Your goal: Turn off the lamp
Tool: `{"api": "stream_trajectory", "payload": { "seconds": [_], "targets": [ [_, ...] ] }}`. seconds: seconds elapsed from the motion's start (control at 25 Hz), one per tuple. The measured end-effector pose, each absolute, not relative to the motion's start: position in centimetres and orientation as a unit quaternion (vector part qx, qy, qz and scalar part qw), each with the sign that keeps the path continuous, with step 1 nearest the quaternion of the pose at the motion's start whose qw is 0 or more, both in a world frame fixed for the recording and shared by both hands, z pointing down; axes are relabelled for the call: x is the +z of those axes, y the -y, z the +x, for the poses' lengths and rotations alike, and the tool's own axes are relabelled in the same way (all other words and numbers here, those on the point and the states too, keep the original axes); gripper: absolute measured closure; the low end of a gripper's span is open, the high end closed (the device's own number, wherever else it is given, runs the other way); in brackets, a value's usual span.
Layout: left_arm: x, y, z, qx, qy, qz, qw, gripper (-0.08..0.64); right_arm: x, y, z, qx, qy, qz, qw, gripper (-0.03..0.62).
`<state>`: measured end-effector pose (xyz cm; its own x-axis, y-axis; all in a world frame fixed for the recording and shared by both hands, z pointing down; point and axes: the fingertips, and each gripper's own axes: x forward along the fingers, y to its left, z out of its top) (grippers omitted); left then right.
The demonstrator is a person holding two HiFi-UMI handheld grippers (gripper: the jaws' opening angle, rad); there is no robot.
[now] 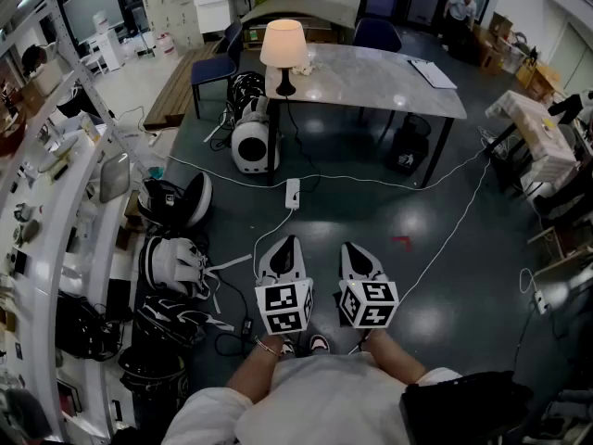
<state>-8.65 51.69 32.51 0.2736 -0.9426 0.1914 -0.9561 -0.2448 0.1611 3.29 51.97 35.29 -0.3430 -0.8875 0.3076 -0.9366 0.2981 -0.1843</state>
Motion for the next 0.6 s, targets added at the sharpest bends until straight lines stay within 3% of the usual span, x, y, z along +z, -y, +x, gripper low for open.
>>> {"api": "stream_trajectory", "payload": {
  "seconds": [0.6],
  "targets": [
    [33.1,-51.5,-12.1,0.028,0.594,0.793,0.128,0.561,36.0,-52.0,1.0,0.196,0.782,0.588,0.055,0.594]
  ]
}}
